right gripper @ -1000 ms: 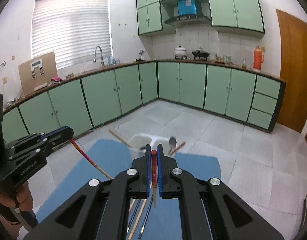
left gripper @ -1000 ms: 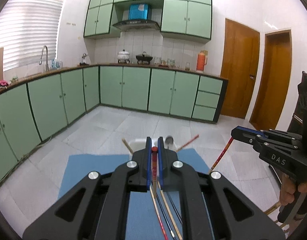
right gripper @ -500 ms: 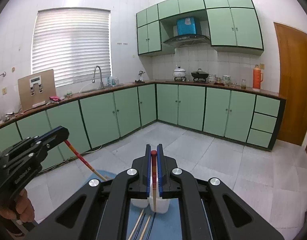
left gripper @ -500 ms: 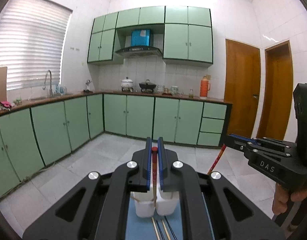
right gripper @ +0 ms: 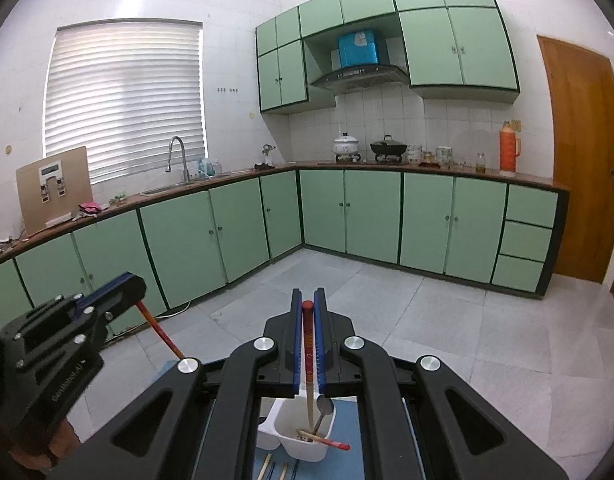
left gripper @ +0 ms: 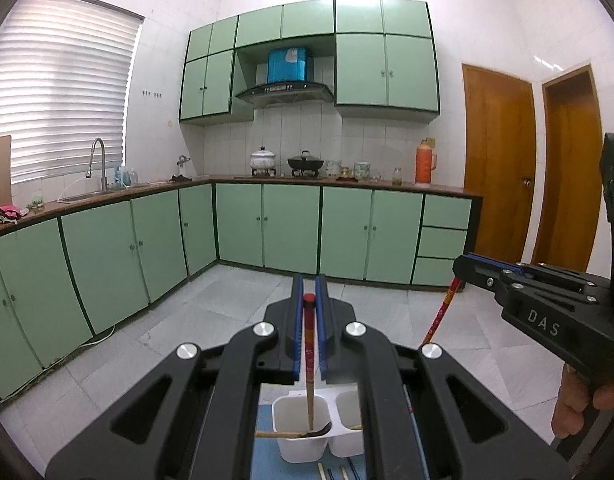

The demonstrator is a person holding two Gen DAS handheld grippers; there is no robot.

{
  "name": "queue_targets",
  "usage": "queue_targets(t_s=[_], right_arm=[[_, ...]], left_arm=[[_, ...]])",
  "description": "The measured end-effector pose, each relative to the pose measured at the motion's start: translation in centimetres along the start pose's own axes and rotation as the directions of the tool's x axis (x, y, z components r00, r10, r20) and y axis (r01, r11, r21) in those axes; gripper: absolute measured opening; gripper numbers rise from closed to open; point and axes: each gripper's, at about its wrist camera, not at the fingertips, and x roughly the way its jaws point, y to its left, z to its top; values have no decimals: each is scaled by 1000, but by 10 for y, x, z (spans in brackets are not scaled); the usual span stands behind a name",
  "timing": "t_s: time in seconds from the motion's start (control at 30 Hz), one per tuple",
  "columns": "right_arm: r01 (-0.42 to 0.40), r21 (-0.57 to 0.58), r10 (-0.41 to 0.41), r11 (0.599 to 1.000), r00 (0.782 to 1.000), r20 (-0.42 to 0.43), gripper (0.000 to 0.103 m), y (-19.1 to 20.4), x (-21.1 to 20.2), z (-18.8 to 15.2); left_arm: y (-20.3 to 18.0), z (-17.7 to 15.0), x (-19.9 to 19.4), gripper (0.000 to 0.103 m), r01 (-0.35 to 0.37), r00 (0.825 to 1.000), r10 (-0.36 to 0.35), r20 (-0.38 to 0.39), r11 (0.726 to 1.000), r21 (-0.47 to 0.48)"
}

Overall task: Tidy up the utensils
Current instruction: 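Drop the chopstick into the holder with the left tool while the right tool releases its chopstick there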

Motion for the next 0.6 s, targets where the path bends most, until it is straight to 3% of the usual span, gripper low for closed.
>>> queue_targets(t_s=[0.6], right_arm=[[4,32,0,999,993,-116,6,0,46,-54]], left_arm=[[18,-52,66,5,-35,987,34,-154,999,-3]])
